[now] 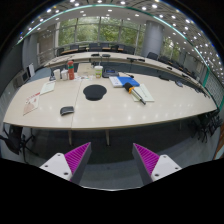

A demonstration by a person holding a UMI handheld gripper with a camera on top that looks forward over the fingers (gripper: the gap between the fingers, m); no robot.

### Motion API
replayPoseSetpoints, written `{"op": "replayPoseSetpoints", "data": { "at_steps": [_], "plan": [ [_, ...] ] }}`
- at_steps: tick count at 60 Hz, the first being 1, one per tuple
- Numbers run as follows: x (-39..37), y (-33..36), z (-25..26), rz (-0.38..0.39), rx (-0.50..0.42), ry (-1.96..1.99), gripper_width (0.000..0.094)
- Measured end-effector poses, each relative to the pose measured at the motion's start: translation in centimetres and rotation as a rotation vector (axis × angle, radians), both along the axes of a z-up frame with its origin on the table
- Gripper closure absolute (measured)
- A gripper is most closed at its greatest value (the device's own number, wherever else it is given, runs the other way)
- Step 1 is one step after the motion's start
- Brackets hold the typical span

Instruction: Arrange mouse

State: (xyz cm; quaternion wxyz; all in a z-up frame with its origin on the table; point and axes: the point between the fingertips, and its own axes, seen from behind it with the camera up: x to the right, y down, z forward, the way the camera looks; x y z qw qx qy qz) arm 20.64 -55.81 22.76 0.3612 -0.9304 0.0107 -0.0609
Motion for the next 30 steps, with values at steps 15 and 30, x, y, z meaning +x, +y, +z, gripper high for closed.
{"op": "replayPoseSetpoints", "data": {
  "at_steps": [15, 30],
  "plan": [
    [-8.4, 7.5, -8.2, 0.057, 0.072, 0.069, 0.0076],
    [-20.9, 18.6, -16.1, 0.142, 0.195, 0.134, 0.0080]
  ]
}}
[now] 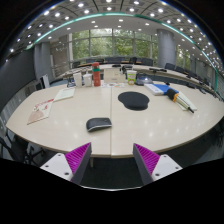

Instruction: Arrange mouse

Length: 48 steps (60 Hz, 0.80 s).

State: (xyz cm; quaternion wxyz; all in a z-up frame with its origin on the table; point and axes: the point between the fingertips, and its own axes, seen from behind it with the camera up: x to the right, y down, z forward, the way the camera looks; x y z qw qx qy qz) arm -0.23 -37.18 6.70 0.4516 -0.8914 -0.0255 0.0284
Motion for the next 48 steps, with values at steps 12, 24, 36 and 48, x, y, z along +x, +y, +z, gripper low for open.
{"op": "replayPoseSetpoints", "data": {
  "at_steps": [12, 24, 36, 48],
  "plan": [
    [-6.4, 6.7, -4.4, 0.015, 0.002, 0.024, 0.0077],
    [-8.5, 11.4, -6.8, -0.007, -0.023, 0.038, 0.0079],
    [-8.7, 15.0, -7.6, -0.024, -0.035, -0.001, 0.0080],
    [-9.9, 18.2, -7.7, -0.006, -0.038, -0.005, 0.0099]
  ]
}}
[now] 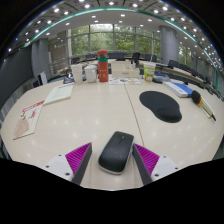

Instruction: Arrange mouse

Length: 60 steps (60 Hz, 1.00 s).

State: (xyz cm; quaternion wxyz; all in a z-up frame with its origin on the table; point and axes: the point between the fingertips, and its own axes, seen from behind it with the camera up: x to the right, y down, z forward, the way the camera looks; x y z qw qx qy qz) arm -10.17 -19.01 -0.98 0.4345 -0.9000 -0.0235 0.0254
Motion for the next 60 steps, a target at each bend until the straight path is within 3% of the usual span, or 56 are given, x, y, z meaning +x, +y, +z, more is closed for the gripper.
{"op": "replayPoseSetpoints", "data": {
  "at_steps": [4, 8, 24, 36, 48, 54, 60],
  "plan": [
    [-0.2, 0.8, -0.1, -0.002, -0.003, -0.018, 0.0210],
    [0.3, 1.2, -0.3, -0.013, -0.006, -0.044, 0.0431],
    [0.4, 1.8, 0.2, 0.057, -0.016, -0.080, 0.0603],
    [2.0, 5.5, 8.4, 0.136, 0.099, -0.065, 0.0611],
    [10.0, 14.5, 17.4, 0.113, 0.244, -0.044, 0.0612],
    [14.4, 19.1, 16.5, 0.086, 0.236, -0.049, 0.0613],
    [17.4, 22.1, 12.1, 0.078, 0.174, -0.049, 0.0612]
  ]
}}
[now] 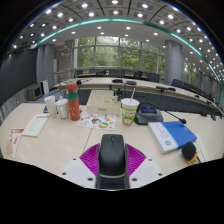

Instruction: Arrange mouse

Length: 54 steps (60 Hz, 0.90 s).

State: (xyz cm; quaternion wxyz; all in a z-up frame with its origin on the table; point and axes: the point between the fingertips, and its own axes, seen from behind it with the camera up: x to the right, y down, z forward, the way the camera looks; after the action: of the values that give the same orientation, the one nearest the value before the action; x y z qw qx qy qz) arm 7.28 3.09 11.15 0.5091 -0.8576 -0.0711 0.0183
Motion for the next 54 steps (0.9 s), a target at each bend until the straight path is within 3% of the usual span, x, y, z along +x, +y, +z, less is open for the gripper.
{"op": "replayPoseSetpoints", "data": {
  "at_steps": [12, 18, 21, 25, 27, 31, 42, 54],
  "plan": [
    [2.8, 2.1, -8.2, 0.000, -0.112, -0.006, 0.0601],
    [3.2, 2.2, -11.0, -0.005, -0.172, 0.022, 0.0476],
    [3.2, 2.0, -11.5, 0.004, -0.190, 0.034, 0.0384],
    [3.5, 1.9, -11.1, 0.006, -0.181, 0.017, 0.0064],
    [3.7, 1.7, -10.7, 0.006, -0.175, 0.003, 0.0120],
    [4.0, 1.2, -9.4, -0.005, -0.161, -0.010, 0.0068],
    [4.2, -3.0, -4.0, -0.048, -0.139, 0.008, 0.0080],
    [3.2, -12.1, 3.2, -0.093, -0.090, 0.012, 0.0079]
  ]
}}
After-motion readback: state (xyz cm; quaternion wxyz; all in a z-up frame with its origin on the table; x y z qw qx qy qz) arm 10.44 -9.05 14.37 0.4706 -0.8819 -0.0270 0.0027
